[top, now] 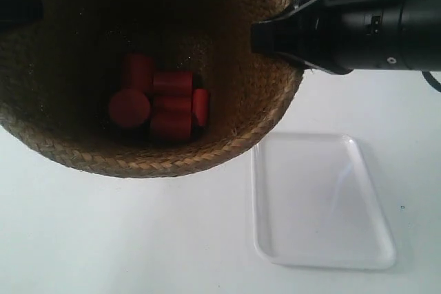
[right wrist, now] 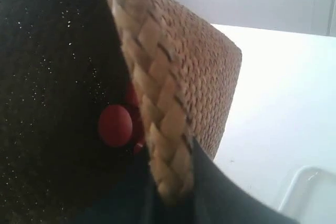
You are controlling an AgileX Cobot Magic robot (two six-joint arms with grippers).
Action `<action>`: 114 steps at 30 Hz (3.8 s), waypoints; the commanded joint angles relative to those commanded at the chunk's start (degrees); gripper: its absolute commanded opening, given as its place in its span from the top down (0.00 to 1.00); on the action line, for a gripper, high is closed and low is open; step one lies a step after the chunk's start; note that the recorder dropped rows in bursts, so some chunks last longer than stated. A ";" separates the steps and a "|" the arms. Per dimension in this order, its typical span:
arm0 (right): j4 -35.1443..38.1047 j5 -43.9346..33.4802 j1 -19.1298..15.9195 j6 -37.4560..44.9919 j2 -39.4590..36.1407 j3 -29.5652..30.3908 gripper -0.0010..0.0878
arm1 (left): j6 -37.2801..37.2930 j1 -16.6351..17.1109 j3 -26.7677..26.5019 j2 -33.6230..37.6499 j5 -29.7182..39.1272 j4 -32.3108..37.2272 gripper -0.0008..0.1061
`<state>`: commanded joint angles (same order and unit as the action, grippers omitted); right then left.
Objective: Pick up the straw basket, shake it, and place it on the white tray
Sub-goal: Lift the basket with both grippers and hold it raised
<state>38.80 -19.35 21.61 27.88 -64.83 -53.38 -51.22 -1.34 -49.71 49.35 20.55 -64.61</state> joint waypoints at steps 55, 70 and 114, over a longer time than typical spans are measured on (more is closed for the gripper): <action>-1.27 5.14 4.94 0.78 13.64 3.80 0.99 | -33.05 0.03 -6.02 4.88 18.10 -26.52 0.99; 0.00 10.41 5.96 1.80 15.55 8.16 0.99 | -31.31 -0.17 -10.45 6.58 17.47 -21.11 0.99; -0.69 22.02 7.56 -1.22 6.67 11.46 0.99 | -22.33 -2.77 -6.89 13.69 10.26 -14.96 0.99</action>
<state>38.11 2.67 29.18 26.66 -58.16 -41.92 -73.54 -4.12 -56.60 63.04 30.81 -79.57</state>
